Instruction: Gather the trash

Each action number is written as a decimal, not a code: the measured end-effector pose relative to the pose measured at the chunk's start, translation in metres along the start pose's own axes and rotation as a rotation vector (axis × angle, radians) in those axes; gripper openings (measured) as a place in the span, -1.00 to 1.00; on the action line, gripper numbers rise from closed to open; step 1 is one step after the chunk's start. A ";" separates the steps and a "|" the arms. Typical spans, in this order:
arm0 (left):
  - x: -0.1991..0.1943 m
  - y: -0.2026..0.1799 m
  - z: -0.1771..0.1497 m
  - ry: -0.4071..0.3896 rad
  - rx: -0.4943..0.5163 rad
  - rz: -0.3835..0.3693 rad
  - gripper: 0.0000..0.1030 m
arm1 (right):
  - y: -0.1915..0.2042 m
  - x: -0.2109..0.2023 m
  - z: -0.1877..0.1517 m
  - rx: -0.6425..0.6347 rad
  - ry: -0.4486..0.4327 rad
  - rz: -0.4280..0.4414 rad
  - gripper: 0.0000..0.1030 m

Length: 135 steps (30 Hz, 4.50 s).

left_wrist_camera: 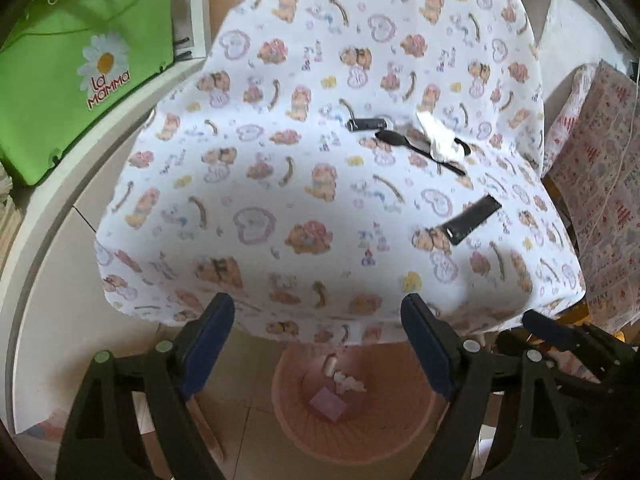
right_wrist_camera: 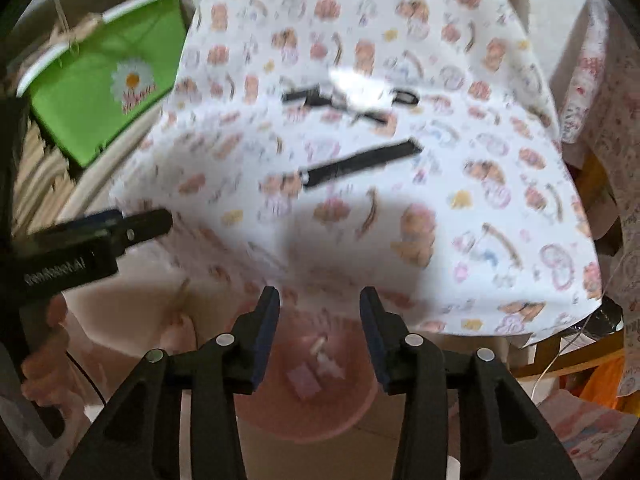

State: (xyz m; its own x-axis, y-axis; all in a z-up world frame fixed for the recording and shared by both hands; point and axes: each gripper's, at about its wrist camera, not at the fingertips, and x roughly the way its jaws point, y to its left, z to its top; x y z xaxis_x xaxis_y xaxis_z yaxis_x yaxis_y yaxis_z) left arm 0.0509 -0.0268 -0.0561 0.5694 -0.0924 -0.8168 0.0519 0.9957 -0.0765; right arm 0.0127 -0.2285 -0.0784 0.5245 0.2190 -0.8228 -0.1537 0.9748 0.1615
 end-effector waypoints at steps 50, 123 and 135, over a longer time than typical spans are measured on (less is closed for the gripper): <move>0.048 0.054 0.153 -0.003 -0.136 0.038 1.00 | -0.073 0.087 0.184 0.299 0.054 0.089 0.55; 0.114 -0.037 0.188 0.029 -0.165 -0.144 -0.10 | -0.101 0.048 0.186 0.097 -0.081 -0.238 -0.67; 0.044 -0.014 0.167 -0.224 -0.033 -0.075 -0.10 | -0.093 0.003 0.172 0.129 -0.309 -0.191 -0.67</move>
State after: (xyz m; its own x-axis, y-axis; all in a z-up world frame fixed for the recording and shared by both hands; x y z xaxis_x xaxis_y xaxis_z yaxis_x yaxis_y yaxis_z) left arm 0.2125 -0.0444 0.0042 0.7326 -0.1604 -0.6615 0.0767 0.9851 -0.1539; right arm 0.1719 -0.3111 -0.0020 0.7642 0.0155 -0.6448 0.0677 0.9923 0.1041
